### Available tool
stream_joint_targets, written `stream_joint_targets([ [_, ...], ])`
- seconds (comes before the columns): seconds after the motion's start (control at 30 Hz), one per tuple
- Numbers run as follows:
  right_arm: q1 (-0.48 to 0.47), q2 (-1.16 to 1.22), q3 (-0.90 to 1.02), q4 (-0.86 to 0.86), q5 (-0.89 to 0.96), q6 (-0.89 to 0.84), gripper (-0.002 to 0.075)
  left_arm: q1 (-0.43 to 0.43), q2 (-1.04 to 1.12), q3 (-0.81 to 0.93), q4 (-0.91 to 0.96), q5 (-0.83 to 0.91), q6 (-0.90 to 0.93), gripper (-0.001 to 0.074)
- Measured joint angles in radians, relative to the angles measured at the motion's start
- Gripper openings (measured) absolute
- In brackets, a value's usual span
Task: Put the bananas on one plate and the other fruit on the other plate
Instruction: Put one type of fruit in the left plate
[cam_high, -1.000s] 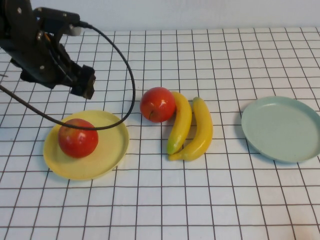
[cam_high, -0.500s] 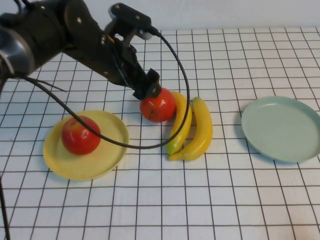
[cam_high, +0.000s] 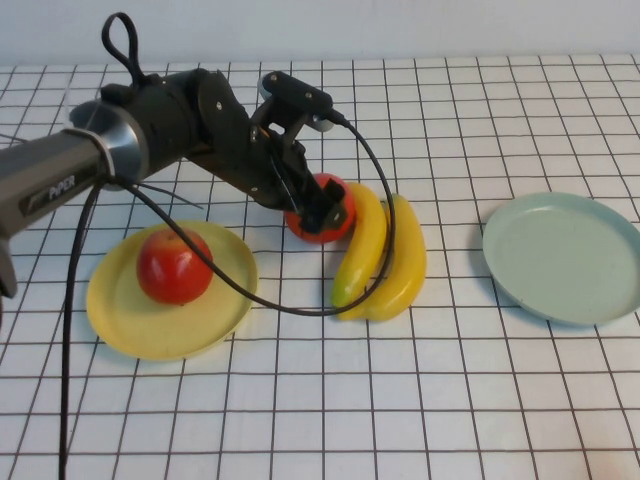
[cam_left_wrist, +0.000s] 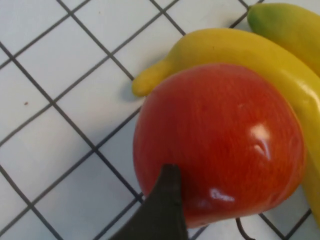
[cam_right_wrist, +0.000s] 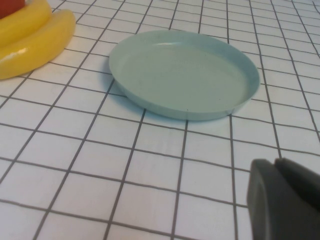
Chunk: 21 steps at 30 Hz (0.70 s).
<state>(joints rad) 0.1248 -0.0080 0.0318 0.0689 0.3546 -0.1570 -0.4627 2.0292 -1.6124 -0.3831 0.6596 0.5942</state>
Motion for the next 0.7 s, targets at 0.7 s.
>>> stream_joint_targets([
  [0.7,0.000,0.000,0.000,0.000,0.000,0.000,-0.0015,0.000,0.059,-0.009,-0.040,-0.136,0.098,0.0668],
])
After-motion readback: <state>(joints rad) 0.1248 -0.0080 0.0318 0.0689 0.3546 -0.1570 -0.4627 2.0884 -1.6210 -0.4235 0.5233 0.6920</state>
